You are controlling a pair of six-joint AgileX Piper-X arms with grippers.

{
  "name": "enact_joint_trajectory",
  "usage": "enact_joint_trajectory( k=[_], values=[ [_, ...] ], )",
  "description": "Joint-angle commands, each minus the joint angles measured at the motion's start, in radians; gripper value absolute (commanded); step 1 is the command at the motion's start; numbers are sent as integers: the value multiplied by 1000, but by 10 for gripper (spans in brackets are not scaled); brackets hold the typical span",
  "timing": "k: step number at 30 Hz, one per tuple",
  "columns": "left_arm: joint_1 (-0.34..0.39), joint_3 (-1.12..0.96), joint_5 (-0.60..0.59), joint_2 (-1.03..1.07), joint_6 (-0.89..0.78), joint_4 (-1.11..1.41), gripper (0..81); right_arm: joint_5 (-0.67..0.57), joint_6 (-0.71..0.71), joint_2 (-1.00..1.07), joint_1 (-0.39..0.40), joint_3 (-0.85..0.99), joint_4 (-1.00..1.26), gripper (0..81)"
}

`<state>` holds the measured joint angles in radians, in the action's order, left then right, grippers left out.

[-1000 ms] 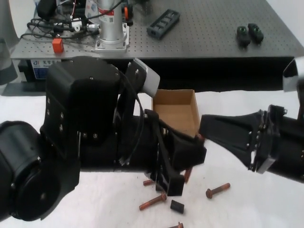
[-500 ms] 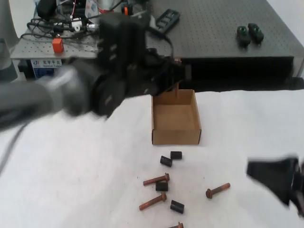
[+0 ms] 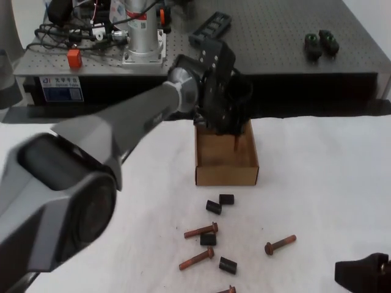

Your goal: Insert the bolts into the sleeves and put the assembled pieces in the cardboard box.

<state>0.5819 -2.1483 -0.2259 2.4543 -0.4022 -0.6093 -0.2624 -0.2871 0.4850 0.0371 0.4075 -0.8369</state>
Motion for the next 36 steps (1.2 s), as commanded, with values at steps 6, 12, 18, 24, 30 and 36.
enact_joint_trajectory(
  k=[6,12,18,24,30,36],
  values=[
    [0,-51,-27,2,-9,-57,216,65,122,76,-6,11,108,430],
    [-1,-51,-68,-83,36,-218,216,47,336,326,19,91,132,430],
    [-4,-31,200,-277,219,-401,216,147,651,608,82,267,141,429],
    [-11,182,226,-531,275,-412,216,171,825,919,155,460,34,374],
    [-12,652,226,-848,268,-243,216,338,931,1158,232,579,-20,374],
    [-21,1025,226,-1161,280,-143,216,447,1046,1248,255,609,-12,374]
  ],
)
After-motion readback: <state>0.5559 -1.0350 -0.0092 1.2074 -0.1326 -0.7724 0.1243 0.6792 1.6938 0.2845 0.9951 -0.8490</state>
